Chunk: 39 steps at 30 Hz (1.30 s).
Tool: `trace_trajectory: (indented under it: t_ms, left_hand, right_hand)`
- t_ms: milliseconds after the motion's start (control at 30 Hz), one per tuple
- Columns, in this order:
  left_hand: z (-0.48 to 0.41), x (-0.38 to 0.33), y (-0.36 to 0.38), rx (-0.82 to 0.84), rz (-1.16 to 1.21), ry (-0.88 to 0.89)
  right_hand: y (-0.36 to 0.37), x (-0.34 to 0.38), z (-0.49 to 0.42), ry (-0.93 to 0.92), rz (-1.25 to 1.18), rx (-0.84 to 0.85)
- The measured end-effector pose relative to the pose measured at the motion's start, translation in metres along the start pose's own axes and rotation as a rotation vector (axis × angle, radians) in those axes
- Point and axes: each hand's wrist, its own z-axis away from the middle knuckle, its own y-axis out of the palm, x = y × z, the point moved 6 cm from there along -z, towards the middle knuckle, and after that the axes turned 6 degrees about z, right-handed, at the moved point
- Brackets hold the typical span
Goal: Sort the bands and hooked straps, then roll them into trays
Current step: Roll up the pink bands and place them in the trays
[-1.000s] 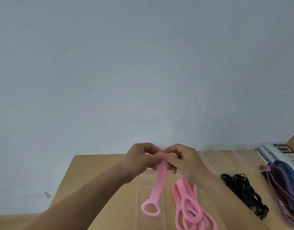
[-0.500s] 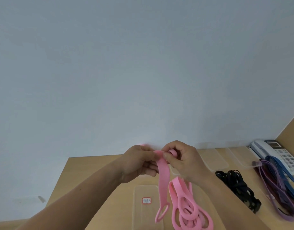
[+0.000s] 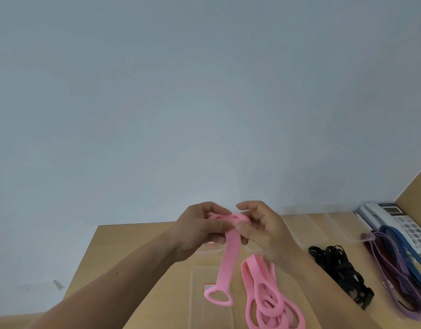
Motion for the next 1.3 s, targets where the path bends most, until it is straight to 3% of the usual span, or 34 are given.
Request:
trace_trajectory:
  t_ms: [167,300,400,533,767,900,1100,1300]
  left_hand:
    - [0.001,0.000,0.001,-0.011,-0.173,0.114]
    - [0.003,0.000,0.001,-0.054,-0.202,0.153]
    - [0.003,0.003,-0.002,-0.056,-0.130,0.072]
    - [0.005,0.006,0.000,0.048,-0.219,-0.016]
    - [0.007,0.008,0.009,0.191,-0.062,-0.123]
    - [0.005,0.013,0.003,0.101,0.000,-0.135]
    - [0.001,0.009,0.001,0.024,0.061,-0.081]
    - [0.003,0.002,-0.002,-0.040,-0.020,0.028]
  right_hand:
    - [0.001,-0.007,-0.006,0.062,0.162,0.011]
    - [0.000,-0.007,-0.007,0.009,0.252,-0.020]
    - [-0.002,-0.003,-0.007,-0.049,0.265,-0.070]
    - [0.002,-0.003,-0.005,-0.074,0.262,-0.071]
    - [0.003,0.000,-0.001,-0.190,0.403,-0.073]
    - [0.004,-0.002,0.003,-0.187,0.370,-0.061]
    - [0.004,-0.005,0.003,0.002,0.008,-0.020]
    - [0.006,-0.008,-0.003,0.096,0.100,-0.010]
